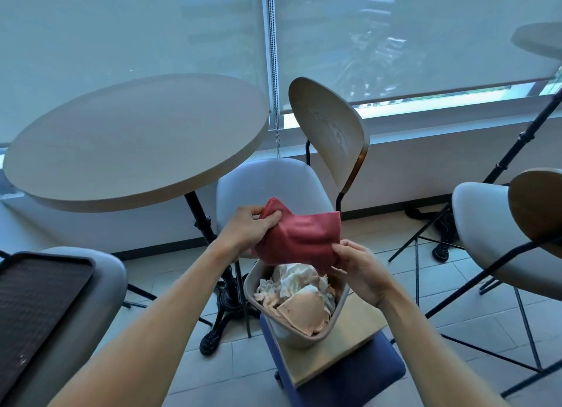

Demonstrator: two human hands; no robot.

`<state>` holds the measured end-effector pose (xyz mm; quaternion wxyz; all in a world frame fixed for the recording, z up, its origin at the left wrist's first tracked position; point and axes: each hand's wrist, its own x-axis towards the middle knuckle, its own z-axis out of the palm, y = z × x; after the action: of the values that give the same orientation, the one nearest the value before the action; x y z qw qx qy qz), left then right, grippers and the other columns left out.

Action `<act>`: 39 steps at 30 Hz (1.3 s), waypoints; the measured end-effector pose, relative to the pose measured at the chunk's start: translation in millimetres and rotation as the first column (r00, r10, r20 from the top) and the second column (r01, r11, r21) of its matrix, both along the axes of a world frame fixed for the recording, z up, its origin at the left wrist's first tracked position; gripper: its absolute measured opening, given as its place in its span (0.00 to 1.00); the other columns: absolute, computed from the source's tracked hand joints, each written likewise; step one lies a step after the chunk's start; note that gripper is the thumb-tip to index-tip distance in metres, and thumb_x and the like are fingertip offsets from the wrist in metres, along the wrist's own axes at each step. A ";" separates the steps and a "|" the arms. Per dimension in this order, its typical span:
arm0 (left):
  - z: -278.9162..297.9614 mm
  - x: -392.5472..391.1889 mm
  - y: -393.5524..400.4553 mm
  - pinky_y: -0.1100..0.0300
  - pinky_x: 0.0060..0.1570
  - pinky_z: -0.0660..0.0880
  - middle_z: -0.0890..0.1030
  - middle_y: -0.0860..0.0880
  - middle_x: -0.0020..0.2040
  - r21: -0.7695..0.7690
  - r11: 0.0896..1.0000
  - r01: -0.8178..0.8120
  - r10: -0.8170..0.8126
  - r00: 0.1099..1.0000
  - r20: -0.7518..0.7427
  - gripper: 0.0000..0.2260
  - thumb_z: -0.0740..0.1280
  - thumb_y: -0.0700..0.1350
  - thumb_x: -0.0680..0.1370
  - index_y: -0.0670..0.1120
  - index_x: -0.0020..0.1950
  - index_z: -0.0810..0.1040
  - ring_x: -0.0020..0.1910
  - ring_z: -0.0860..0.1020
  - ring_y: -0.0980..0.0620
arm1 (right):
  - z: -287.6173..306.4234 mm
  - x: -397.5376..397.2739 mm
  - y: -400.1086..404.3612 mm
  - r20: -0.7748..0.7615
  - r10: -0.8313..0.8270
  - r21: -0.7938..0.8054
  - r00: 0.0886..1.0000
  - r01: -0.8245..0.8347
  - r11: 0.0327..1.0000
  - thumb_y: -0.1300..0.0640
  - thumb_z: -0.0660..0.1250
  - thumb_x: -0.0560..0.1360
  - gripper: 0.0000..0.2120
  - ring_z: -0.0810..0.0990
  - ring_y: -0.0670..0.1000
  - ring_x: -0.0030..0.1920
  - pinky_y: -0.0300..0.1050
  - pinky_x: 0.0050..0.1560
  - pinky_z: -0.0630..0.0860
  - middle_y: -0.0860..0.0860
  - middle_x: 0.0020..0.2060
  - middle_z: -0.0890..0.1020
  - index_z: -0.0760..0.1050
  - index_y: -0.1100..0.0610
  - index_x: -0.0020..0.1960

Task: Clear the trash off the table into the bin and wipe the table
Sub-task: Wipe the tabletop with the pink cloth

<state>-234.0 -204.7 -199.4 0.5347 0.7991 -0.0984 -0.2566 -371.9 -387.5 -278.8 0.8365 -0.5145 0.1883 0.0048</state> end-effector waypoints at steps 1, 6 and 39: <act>-5.6 2.3 1.1 0.64 0.39 0.79 0.82 0.50 0.48 0.071 0.997 -0.001 0.002 1.000 -0.009 0.08 0.68 0.51 0.78 0.50 0.55 0.80 0.43 0.80 0.55 | 2.1 1.1 1.5 -0.013 -0.031 -0.010 0.999 0.031 0.999 0.57 0.69 0.73 0.08 0.78 0.53 0.41 0.52 0.51 0.74 0.56 0.38 0.79 0.74 0.61 0.45; -22.0 5.8 7.0 0.54 0.53 0.73 0.76 0.43 0.65 0.056 0.996 0.063 -0.043 0.953 -0.300 0.28 0.70 0.47 0.77 0.44 0.75 0.65 0.54 0.77 0.50 | 9.1 6.7 2.6 -0.108 -0.126 -0.128 0.986 0.111 0.986 0.61 0.63 0.78 0.06 0.75 0.49 0.36 0.45 0.40 0.72 0.54 0.36 0.76 0.77 0.63 0.50; -61.6 -5.5 18.5 0.58 0.38 0.78 0.79 0.44 0.53 -0.102 0.992 0.074 -0.093 0.977 -0.191 0.11 0.69 0.46 0.78 0.46 0.59 0.76 0.46 0.79 0.50 | -15.0 11.8 -3.3 -0.172 -0.190 -0.236 0.967 0.147 0.961 0.65 0.73 0.72 0.16 0.83 0.55 0.47 0.49 0.43 0.82 0.59 0.49 0.82 0.74 0.62 0.58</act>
<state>-239.5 -186.2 -261.0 0.5677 0.7390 -0.0910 -0.3511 -360.0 -390.9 -293.8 0.7492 -0.5834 0.3113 -0.0379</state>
